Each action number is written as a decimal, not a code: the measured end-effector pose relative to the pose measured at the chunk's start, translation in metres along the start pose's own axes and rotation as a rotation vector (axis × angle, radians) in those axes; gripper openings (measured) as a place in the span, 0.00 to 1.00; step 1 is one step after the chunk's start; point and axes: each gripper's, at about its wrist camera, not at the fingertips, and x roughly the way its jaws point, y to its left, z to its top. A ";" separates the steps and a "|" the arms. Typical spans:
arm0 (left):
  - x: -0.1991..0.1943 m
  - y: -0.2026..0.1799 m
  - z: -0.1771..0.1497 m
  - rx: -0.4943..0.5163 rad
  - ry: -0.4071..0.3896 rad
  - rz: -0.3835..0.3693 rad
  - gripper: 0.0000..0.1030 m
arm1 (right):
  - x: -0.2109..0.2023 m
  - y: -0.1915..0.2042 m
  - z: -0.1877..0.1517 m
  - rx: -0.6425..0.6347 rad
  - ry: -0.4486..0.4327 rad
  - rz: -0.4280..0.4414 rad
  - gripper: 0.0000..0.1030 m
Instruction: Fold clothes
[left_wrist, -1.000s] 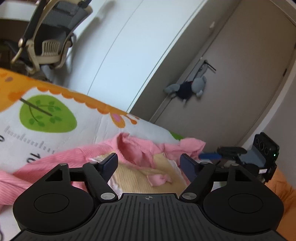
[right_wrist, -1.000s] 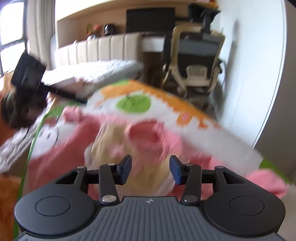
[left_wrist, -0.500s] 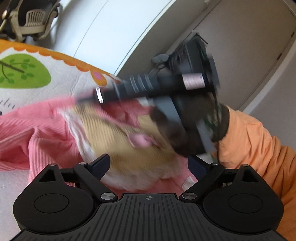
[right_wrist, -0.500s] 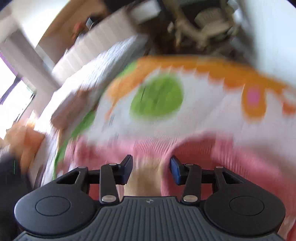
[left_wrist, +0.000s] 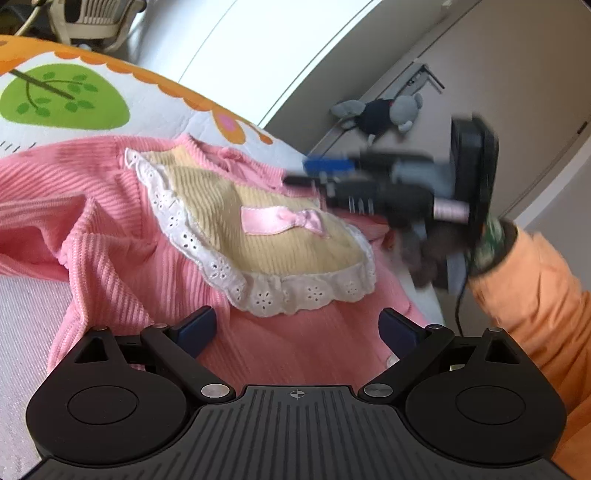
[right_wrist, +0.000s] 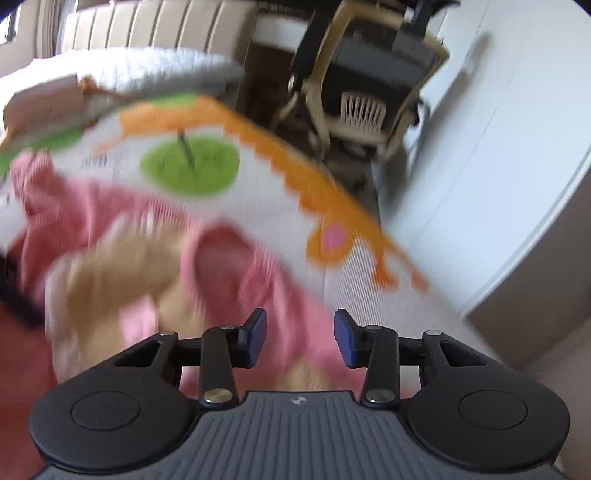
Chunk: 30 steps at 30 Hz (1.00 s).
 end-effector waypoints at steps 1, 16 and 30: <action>0.001 0.000 0.000 -0.001 0.000 0.003 0.95 | 0.002 0.001 -0.005 0.023 0.004 0.000 0.39; -0.001 -0.002 -0.001 -0.003 0.012 0.026 0.97 | 0.013 -0.034 0.019 0.034 -0.105 -0.199 0.00; -0.009 -0.002 -0.008 -0.019 -0.006 0.033 0.98 | 0.025 -0.018 -0.025 0.051 -0.073 -0.114 0.03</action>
